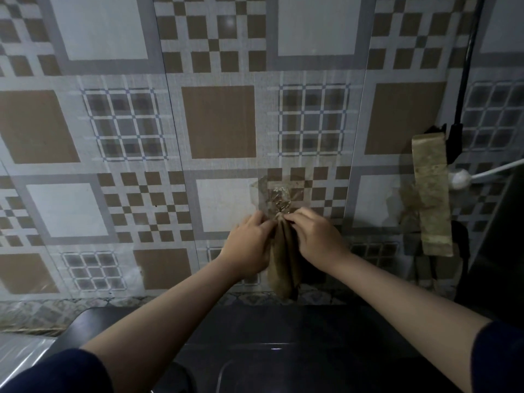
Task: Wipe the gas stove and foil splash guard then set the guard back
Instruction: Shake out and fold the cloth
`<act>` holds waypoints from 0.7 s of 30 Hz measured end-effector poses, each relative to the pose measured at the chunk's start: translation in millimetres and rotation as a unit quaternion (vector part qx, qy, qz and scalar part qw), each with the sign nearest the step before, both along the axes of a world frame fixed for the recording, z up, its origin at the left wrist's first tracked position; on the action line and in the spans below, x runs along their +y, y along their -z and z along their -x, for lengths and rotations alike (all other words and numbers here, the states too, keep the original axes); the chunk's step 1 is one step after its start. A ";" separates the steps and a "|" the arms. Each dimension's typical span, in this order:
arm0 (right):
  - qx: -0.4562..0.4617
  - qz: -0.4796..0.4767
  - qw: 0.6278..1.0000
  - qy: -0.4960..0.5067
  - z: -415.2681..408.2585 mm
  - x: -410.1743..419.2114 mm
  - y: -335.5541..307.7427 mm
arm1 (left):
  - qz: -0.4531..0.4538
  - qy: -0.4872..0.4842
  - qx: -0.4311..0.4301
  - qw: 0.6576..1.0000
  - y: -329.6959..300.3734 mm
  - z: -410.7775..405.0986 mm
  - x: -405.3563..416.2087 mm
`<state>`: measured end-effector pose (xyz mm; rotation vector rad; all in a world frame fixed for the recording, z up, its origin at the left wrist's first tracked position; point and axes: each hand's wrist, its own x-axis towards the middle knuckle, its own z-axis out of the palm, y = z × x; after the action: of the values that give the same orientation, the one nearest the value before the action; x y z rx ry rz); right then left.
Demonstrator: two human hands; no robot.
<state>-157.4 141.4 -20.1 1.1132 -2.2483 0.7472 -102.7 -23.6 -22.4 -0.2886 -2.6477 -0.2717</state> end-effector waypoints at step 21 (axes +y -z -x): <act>-0.168 0.054 0.976 0.124 -84.2 -0.6 -16.8 | -0.370 -0.075 -0.111 0.919 -27.0 -89.3 29.6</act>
<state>-73.2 140.8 -3.3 0.6754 -2.5280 0.9978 -13.4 6.0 4.6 0.2053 -2.5312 -1.2678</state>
